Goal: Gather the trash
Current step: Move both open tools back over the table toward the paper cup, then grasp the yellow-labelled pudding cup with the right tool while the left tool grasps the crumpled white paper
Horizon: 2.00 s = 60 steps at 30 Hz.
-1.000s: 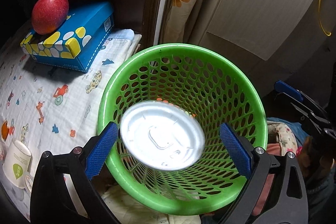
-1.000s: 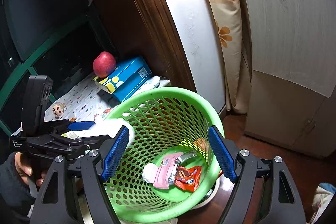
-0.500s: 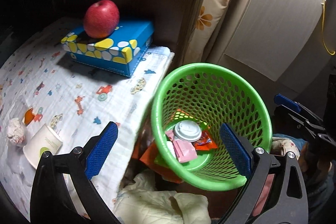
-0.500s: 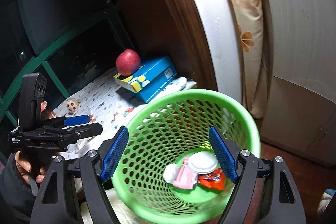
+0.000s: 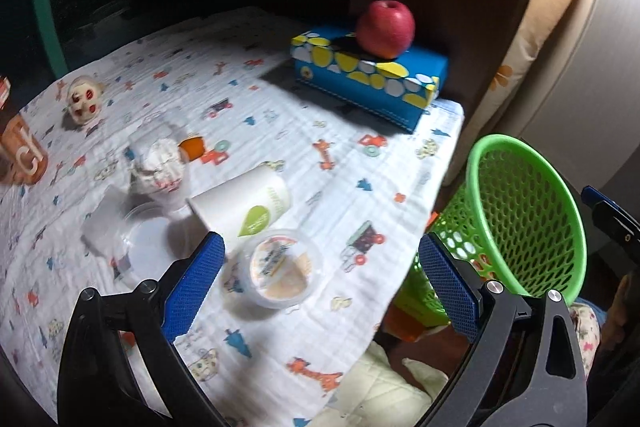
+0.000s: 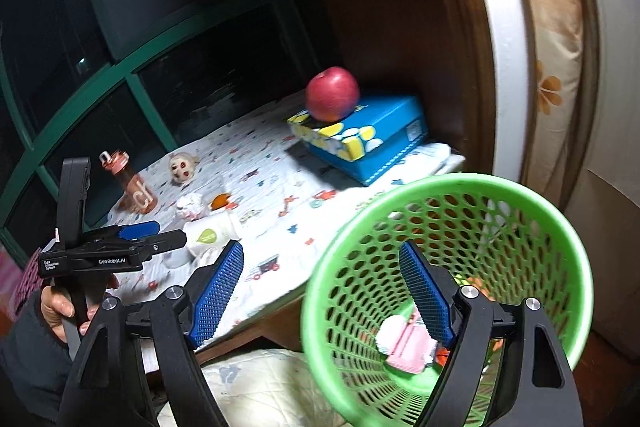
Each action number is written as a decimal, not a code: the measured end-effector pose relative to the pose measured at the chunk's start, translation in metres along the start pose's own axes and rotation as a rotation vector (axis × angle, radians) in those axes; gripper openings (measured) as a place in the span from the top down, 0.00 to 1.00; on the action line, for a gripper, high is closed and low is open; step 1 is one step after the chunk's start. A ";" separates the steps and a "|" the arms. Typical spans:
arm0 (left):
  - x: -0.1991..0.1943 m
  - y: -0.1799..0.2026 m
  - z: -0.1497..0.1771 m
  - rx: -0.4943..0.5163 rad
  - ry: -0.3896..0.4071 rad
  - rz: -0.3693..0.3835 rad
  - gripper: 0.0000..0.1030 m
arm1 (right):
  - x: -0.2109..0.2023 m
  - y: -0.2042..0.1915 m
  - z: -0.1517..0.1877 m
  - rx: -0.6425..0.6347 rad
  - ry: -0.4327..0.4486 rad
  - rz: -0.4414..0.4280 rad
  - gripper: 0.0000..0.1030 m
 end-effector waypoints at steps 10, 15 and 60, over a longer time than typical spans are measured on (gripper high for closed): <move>-0.017 -0.084 -0.008 -0.164 0.048 -0.078 0.11 | 0.053 -0.055 -0.004 -0.090 -0.074 -0.106 0.25; -0.024 -0.111 -0.011 -0.218 0.067 -0.091 0.15 | 0.082 -0.087 0.002 -0.153 -0.130 -0.151 0.25; 0.006 -0.138 -0.045 -0.187 0.044 -0.125 0.25 | 0.201 -0.171 0.016 -0.349 -0.300 -0.191 0.39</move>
Point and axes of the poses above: each gripper's, at about its wrist camera, not at the fingertips, and x roughly the way its jaws point, y to its right, z to its underside, the point moved 3 cm from there along x, roughly the way its jaws point, and after that the axes turned 13 degrees about -x, right-handed, at the moved point
